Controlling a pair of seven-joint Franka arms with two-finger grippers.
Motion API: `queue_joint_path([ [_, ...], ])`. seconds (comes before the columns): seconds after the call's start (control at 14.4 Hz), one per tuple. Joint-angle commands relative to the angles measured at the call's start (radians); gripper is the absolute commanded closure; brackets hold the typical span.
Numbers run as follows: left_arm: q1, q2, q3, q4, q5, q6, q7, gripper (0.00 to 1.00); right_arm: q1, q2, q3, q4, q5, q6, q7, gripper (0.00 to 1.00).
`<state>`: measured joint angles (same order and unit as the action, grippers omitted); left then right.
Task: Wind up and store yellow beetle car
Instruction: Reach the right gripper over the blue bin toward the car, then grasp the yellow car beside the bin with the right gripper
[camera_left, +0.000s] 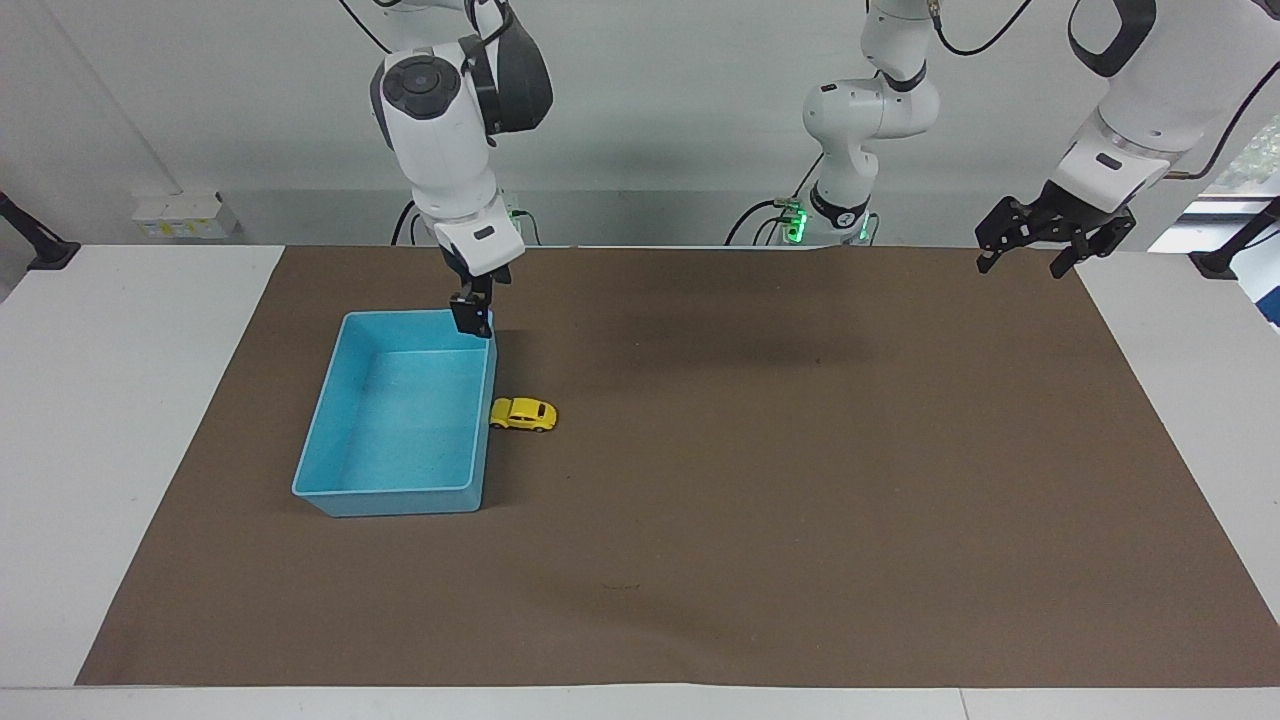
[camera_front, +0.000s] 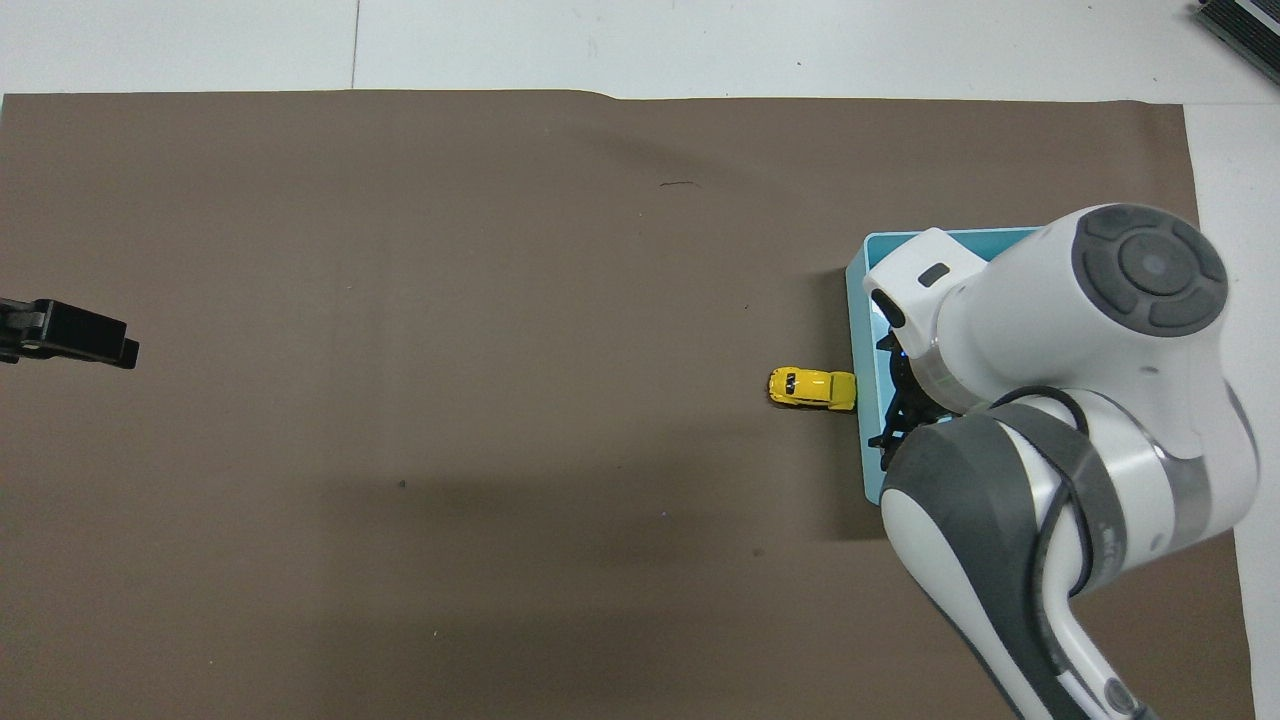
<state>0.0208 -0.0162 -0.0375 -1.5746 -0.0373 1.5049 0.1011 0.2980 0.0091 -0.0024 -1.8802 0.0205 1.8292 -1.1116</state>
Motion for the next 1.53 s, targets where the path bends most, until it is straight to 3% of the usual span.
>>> queue_joint_path([
  [0.0, 0.015, -0.005, -0.01, 0.01, -0.015, -0.026, -0.001, 0.0, 0.0, 0.0, -0.002, -0.077, 0.012, 0.093, -0.039, 0.0],
  [0.21, 0.016, -0.005, -0.01, 0.01, -0.015, -0.026, -0.001, 0.0, 0.006, 0.006, -0.002, -0.144, 0.012, 0.195, -0.039, 0.0],
  [0.77, 0.016, -0.005, -0.01, 0.01, -0.015, -0.026, -0.001, 0.0, 0.016, 0.087, -0.004, -0.194, -0.002, 0.329, -0.046, 0.0],
  [1.39, 0.016, -0.005, -0.009, 0.01, -0.015, -0.026, -0.001, 0.0, 0.003, 0.224, -0.004, -0.195, -0.005, 0.475, -0.086, 0.0],
  [1.46, 0.016, -0.005, -0.009, 0.01, -0.015, -0.026, -0.001, 0.0, -0.002, 0.227, -0.004, -0.195, -0.005, 0.476, -0.096, 0.06],
])
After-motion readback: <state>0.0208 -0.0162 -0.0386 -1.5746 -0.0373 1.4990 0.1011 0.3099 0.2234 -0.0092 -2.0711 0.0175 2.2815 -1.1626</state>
